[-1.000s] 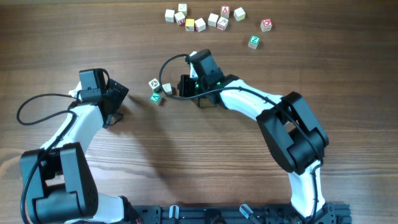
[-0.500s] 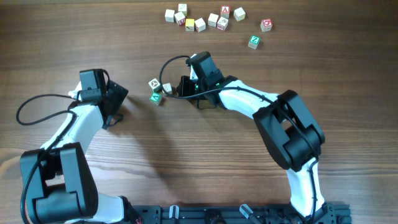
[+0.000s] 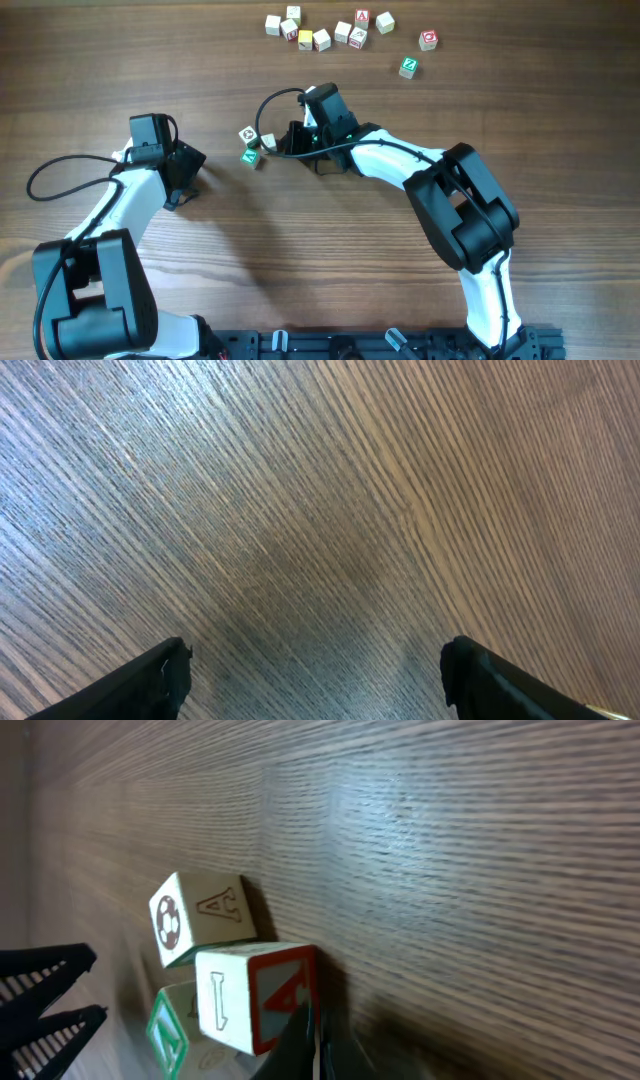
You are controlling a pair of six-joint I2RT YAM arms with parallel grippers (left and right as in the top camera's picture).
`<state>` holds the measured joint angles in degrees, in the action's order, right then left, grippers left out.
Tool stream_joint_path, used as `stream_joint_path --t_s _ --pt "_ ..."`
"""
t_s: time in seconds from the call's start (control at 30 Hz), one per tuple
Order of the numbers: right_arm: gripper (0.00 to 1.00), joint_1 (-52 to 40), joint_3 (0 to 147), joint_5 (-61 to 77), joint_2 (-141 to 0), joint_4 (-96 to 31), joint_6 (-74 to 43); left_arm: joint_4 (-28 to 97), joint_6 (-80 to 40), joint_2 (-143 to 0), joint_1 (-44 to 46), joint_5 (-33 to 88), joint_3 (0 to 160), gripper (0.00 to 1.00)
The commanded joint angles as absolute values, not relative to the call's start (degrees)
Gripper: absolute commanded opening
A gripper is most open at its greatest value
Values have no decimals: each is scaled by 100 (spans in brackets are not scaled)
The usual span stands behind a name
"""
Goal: Form a circle
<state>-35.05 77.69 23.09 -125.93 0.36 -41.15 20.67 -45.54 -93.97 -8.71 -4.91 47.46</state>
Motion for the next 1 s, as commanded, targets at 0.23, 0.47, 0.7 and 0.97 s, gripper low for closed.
stream_joint_path --t_s 0.23,0.47,0.7,0.97 --pt "5 -3494 7787 2585 -12678 108 -4069 2036 -4525 -9463 -891 -591 4703 84" --pt "5 -3494 7787 2692 -12678 172 -4056 2018 -4525 -9463 -891 -591 4703 84" --pt "5 -3494 7787 2714 -12678 185 -4053 2001 -4525 -9463 -891 -591 4703 84" --pt "5 -3483 7787 2617 -12678 165 -4047 2058 -4521 -9463 -884 -475 4703 69"
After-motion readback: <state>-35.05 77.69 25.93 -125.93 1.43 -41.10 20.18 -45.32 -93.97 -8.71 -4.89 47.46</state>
